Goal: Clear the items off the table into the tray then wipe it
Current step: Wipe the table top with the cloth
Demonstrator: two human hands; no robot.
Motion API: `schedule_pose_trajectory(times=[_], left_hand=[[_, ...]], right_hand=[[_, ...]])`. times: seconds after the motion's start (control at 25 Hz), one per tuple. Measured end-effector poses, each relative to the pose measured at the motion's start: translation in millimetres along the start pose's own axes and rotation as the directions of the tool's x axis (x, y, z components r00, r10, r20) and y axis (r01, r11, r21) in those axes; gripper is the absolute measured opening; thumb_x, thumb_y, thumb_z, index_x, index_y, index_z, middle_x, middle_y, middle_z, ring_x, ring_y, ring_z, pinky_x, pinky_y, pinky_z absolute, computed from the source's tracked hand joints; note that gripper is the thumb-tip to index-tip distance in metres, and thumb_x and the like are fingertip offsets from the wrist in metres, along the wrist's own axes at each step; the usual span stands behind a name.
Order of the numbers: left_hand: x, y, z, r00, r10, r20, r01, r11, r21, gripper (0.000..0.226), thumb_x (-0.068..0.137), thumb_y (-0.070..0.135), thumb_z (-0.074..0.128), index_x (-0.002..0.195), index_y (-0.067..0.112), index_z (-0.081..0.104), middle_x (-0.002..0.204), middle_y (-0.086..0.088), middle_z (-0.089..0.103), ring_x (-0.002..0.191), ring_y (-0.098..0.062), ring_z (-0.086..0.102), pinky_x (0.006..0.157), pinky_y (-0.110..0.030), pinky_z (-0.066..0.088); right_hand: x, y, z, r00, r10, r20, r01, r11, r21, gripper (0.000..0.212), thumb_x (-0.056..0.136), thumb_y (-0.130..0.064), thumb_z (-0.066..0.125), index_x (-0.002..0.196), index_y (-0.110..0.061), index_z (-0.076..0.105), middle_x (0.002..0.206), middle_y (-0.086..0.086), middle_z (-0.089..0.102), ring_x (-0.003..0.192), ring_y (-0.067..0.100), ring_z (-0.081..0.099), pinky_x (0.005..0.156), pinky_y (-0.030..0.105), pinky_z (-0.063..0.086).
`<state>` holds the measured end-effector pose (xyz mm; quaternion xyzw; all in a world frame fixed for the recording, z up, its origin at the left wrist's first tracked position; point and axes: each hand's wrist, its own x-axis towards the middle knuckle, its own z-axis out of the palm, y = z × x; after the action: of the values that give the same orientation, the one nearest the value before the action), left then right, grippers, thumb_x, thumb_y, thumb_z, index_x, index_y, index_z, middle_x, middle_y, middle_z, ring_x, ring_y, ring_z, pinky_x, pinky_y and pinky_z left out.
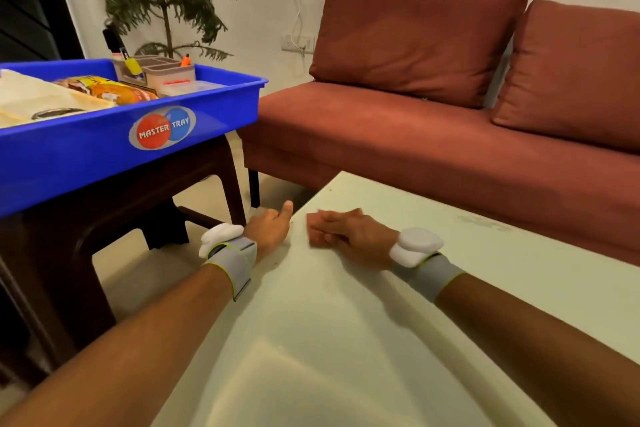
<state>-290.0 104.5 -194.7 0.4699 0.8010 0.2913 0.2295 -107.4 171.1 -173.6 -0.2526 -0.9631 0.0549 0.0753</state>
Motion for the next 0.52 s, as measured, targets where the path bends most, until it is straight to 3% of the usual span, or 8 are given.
schedule_pose_trajectory(times=[0.08, 0.16, 0.2, 0.32, 0.4, 0.48, 0.52], left_hand=[[-3.2, 5.3, 1.7, 0.997, 0.01, -0.07, -0.01, 1.0, -0.001, 0.063, 0.099, 0.049, 0.021, 0.116, 0.002, 0.06, 0.126, -0.021, 0.057, 0.119, -0.036, 0.05, 0.094, -0.035, 0.037], [-2.1, 10.7, 4.8, 0.992, 0.031, -0.121, -0.031, 1.0, -0.002, 0.064, 0.1, 0.048, 0.022, 0.105, -0.002, 0.062, 0.12, -0.024, 0.059, 0.114, -0.038, 0.051, 0.092, -0.037, 0.037], [-3.4, 12.6, 5.6, 0.99, 0.029, -0.138, -0.03, 1.0, -0.006, 0.065, 0.099, 0.049, 0.022, 0.103, -0.003, 0.062, 0.119, -0.025, 0.059, 0.114, -0.038, 0.05, 0.093, -0.037, 0.037], [-7.2, 11.7, 7.2, 0.987, -0.013, -0.159, 0.013, 1.0, 0.001, 0.069, 0.098, 0.054, 0.02, 0.112, 0.0, 0.061, 0.127, -0.025, 0.055, 0.123, -0.037, 0.045, 0.101, -0.039, 0.032], [-9.2, 11.1, 4.5, 0.99, -0.012, -0.139, 0.013, 1.0, 0.008, 0.071, 0.097, 0.056, 0.018, 0.115, 0.002, 0.06, 0.13, -0.024, 0.053, 0.125, -0.036, 0.042, 0.104, -0.039, 0.03], [-6.4, 6.7, 5.5, 0.993, 0.002, -0.121, -0.002, 1.0, 0.001, 0.073, 0.096, 0.058, 0.017, 0.109, 0.002, 0.061, 0.126, -0.024, 0.055, 0.123, -0.036, 0.044, 0.104, -0.041, 0.032], [-6.1, 6.0, 6.5, 0.992, 0.005, -0.124, -0.005, 1.0, -0.004, 0.074, 0.095, 0.06, 0.017, 0.105, 0.002, 0.061, 0.125, -0.024, 0.055, 0.121, -0.037, 0.045, 0.105, -0.043, 0.032]], right_hand=[[-3.1, 40.9, -6.8, 0.987, 0.154, -0.035, -0.157, 0.983, -0.099, 0.033, 0.098, -0.022, 0.043, 0.13, -0.02, 0.054, 0.147, -0.001, 0.042, 0.138, 0.018, 0.035, 0.115, 0.032, 0.022], [25.0, 52.0, -7.0, 0.931, 0.363, -0.036, -0.364, 0.93, -0.047, 0.026, 0.095, -0.023, 0.042, 0.112, -0.033, 0.06, 0.135, -0.008, 0.052, 0.132, 0.017, 0.043, 0.111, 0.041, 0.026], [41.4, 40.1, -3.4, 0.926, 0.377, -0.039, -0.377, 0.926, 0.0, 0.024, 0.091, -0.021, 0.045, 0.105, -0.033, 0.061, 0.128, -0.01, 0.056, 0.127, 0.017, 0.047, 0.108, 0.041, 0.028], [39.2, -12.6, 7.4, 0.984, 0.177, -0.025, -0.175, 0.981, 0.083, 0.029, 0.084, -0.013, 0.053, 0.107, -0.028, 0.061, 0.121, -0.006, 0.06, 0.116, 0.017, 0.053, 0.096, 0.034, 0.034], [-1.6, -16.4, 4.0, 1.0, 0.017, -0.022, -0.016, 0.999, 0.033, 0.038, 0.093, -0.018, 0.051, 0.131, -0.02, 0.052, 0.142, 0.001, 0.048, 0.13, 0.018, 0.043, 0.11, 0.029, 0.027], [-27.5, 13.2, -8.3, 0.999, 0.022, -0.031, -0.02, 0.997, 0.071, 0.037, 0.098, -0.018, 0.046, 0.134, -0.015, 0.049, 0.146, 0.002, 0.042, 0.136, 0.018, 0.037, 0.109, 0.007, 0.014], [-26.6, 33.9, -9.3, 0.992, 0.105, -0.067, -0.101, 0.994, 0.05, 0.034, 0.098, -0.02, 0.045, 0.132, -0.018, 0.053, 0.144, 0.001, 0.045, 0.136, 0.018, 0.038, 0.109, 0.008, 0.014]])
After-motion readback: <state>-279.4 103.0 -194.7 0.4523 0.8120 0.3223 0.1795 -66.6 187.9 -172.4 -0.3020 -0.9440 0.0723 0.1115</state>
